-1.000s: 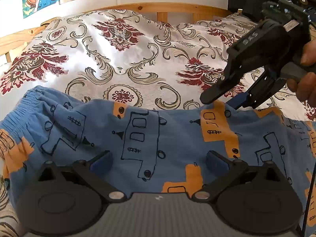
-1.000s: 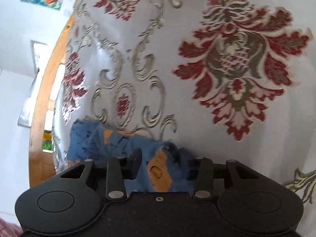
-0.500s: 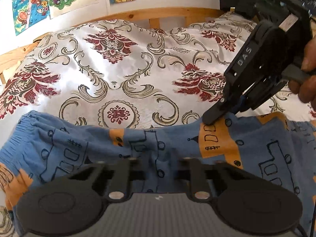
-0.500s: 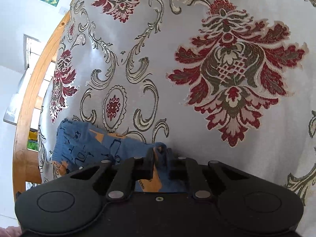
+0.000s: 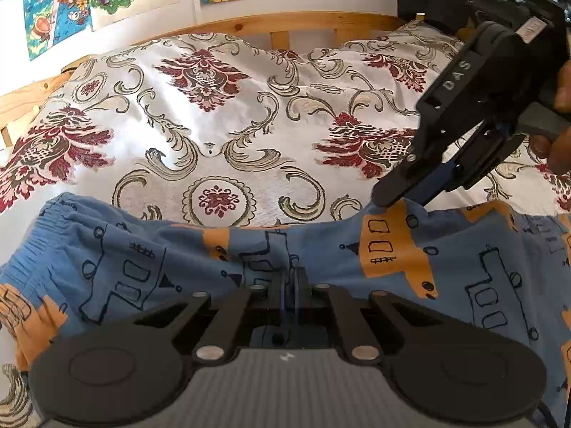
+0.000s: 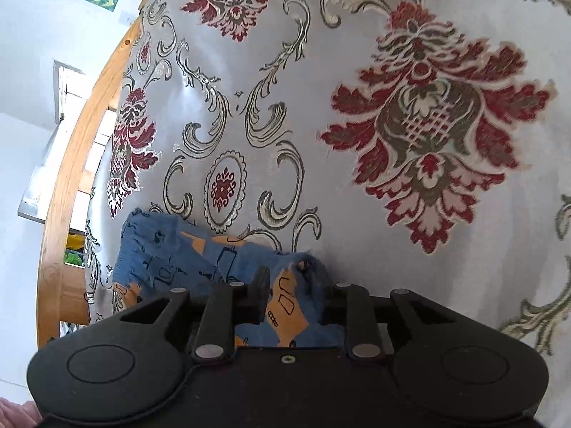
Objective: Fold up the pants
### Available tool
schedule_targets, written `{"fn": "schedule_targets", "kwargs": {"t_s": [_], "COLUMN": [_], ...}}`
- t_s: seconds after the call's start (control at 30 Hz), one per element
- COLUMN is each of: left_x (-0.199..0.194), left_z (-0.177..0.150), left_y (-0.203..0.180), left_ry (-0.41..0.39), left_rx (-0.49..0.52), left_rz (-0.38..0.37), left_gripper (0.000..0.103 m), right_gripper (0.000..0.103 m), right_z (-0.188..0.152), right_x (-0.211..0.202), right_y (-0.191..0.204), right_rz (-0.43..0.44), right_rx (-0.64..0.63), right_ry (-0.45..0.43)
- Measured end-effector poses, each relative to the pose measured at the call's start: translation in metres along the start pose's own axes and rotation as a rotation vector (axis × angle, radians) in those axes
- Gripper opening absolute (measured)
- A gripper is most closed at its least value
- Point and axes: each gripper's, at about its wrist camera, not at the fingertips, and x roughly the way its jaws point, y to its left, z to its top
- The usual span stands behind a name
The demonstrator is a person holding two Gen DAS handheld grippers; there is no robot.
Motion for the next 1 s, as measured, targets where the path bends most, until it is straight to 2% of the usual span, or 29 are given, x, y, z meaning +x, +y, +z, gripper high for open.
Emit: {"fn": "schedule_targets", "kwargs": {"t_s": [0.1,0.13,0.17,0.3,0.4,0.5,0.53,0.57,0.6,0.63,0.67,0.7,0.73,0.8,0.87,0.93,1.0], "left_x": [0.001,0.001,0.001,-0.005,-0.012,-0.007,-0.003,0.0,0.0,-0.001,-0.004,-0.008,-0.012,-0.021,-0.029,-0.038,-0.043], "left_z": [0.0,0.0,0.0,0.003,0.007,0.006,0.004,0.003,0.002,0.003,0.004,0.005,0.006,0.004,0.002,0.001,0.003], "left_y": [0.001,0.002,0.002,0.007,0.01,0.008,0.011,0.015,0.02,0.025,0.028,0.032,0.035,0.044,0.055,0.067,0.073], "left_ry": [0.001,0.0,0.001,-0.018,-0.044,-0.03,-0.011,0.001,0.001,-0.003,-0.004,-0.008,-0.014,-0.022,-0.014,-0.008,0.013], "left_rx": [-0.01,-0.015,-0.019,-0.042,-0.054,-0.021,-0.028,-0.049,-0.075,-0.095,-0.113,-0.131,-0.145,-0.169,-0.218,-0.283,-0.312], "left_rz": [-0.005,-0.007,-0.007,-0.019,-0.026,0.022,0.039,0.045,0.04,0.026,0.022,0.028,0.035,0.042,0.011,-0.034,-0.025], "left_gripper": [0.005,0.005,0.005,0.004,0.004,0.008,0.02,0.031,0.033,0.035,0.041,0.046,0.054,0.063,0.076,0.081,0.089], "right_gripper": [0.025,0.018,0.006,0.003,0.003,0.005,0.007,0.018,0.027,0.029,0.032,0.042,0.049,0.074,0.082,0.086,0.089], "right_z": [0.002,0.002,0.002,-0.002,-0.003,0.0,0.002,0.001,-0.001,-0.006,-0.013,-0.024,-0.039,-0.072,-0.106,-0.135,-0.161], "right_x": [0.006,0.007,0.007,-0.004,-0.01,-0.004,0.002,0.004,0.001,-0.006,-0.016,-0.027,-0.039,-0.057,-0.068,-0.072,-0.076], "right_y": [-0.001,0.0,0.0,0.006,0.018,0.02,0.017,0.015,0.014,0.014,0.018,0.023,0.028,0.037,0.037,0.028,0.01], "right_rz": [0.002,-0.015,-0.029,-0.085,-0.118,-0.152,-0.165,-0.187,-0.212,-0.216,-0.2,-0.189,-0.189,-0.207,-0.217,-0.207,-0.216], "right_rx": [0.007,0.004,-0.005,-0.041,-0.118,-0.165,-0.176,-0.18,-0.179,-0.183,-0.209,-0.249,-0.298,-0.366,-0.373,-0.318,-0.232], "right_ry": [-0.004,-0.011,-0.02,-0.107,-0.16,-0.165,-0.144,-0.145,-0.174,-0.203,-0.232,-0.26,-0.288,-0.316,-0.303,-0.279,-0.277]}}
